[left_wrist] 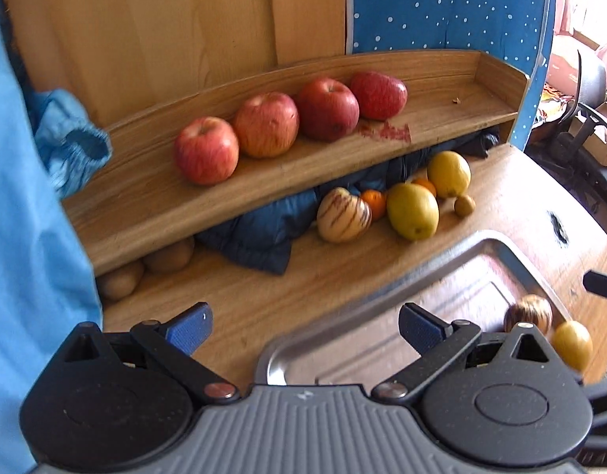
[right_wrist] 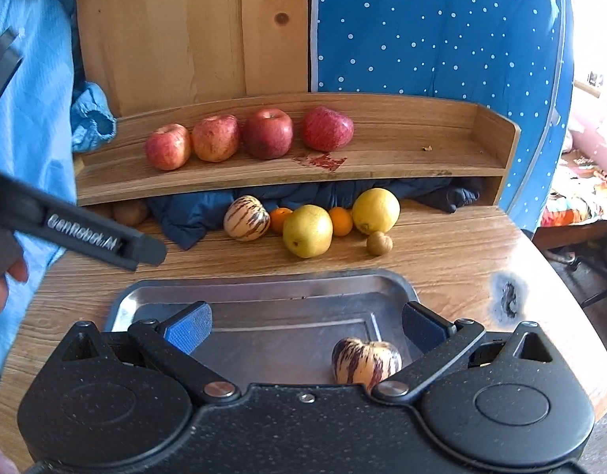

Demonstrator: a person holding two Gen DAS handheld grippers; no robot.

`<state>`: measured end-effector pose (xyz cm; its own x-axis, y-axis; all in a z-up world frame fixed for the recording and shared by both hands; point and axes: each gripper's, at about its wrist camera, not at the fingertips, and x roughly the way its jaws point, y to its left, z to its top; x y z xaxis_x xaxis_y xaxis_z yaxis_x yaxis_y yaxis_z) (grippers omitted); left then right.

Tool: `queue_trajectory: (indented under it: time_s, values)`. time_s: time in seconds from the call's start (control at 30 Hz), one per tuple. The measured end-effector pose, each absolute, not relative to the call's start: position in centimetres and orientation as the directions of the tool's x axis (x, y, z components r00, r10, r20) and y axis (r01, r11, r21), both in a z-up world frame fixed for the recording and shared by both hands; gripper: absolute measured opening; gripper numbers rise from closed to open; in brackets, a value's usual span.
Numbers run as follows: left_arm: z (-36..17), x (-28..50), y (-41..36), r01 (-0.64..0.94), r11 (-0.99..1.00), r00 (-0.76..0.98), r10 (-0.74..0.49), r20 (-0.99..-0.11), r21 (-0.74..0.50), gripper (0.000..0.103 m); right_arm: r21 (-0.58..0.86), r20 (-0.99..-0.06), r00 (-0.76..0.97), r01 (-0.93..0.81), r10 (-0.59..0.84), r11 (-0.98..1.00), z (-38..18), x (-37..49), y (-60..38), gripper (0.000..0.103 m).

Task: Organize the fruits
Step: 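Move both open tools from the tray back toward the fruit row, then grasp another striped pepino with the left tool while the right tool grasps another yellow pear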

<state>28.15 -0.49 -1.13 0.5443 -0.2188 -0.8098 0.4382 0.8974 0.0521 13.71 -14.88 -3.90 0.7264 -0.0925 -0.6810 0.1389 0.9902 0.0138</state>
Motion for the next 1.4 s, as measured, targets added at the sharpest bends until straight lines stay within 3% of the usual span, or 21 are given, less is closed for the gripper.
queue_trajectory:
  time_s: [0.7, 1.1, 1.3, 1.4]
  values:
    - [-6.9, 39.5, -4.2, 0.463, 0.870, 0.394, -0.374, -0.840, -0.171, 0.101, -0.080, -0.750, 0.651, 0.092, -0.121, 0.993, -7.1, 25.2, -17.4, 0.100]
    - [-8.9, 41.6, -4.6, 0.458, 0.844, 0.330, -0.453, -0.828, -0.279, 0.082, -0.090, -0.802, 0.589, 0.046, -0.100, 0.995, -9.6, 28.8, -16.8, 0.086]
    - [-9.2, 42.5, -4.5, 0.439, 0.844, 0.314, -0.465, -0.827, -0.308, 0.067, -0.125, -0.805, 0.580, 0.031, -0.120, 0.992, -10.4, 30.6, -16.6, 0.072]
    - [-9.5, 42.8, -4.6, 0.439, 0.841, 0.303, -0.469, -0.829, -0.316, 0.065, -0.130, -0.806, 0.579, 0.025, -0.120, 0.991, -10.7, 31.4, -16.4, 0.067]
